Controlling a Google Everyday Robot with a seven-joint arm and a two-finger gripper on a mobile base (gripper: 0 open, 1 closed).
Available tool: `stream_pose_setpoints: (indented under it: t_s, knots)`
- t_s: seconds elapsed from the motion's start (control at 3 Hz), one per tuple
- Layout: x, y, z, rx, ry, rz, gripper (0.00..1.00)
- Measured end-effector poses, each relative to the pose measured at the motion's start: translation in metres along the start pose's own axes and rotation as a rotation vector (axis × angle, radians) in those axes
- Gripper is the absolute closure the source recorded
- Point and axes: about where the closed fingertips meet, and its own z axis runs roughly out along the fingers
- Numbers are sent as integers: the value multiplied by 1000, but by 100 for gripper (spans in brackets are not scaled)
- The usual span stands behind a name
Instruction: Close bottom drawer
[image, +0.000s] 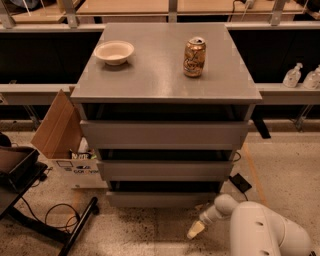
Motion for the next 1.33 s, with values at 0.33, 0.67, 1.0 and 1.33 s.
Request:
stream_pose_setpoints:
  t_s: [0.33,0.67,1.0,1.33]
  knots:
    - [0,1,1,-1,0,0,2]
    - [0,3,3,-5,0,0,23]
    - [1,1,3,-6,-2,1,47]
    - [1,-28,-15,63,-28,-4,70]
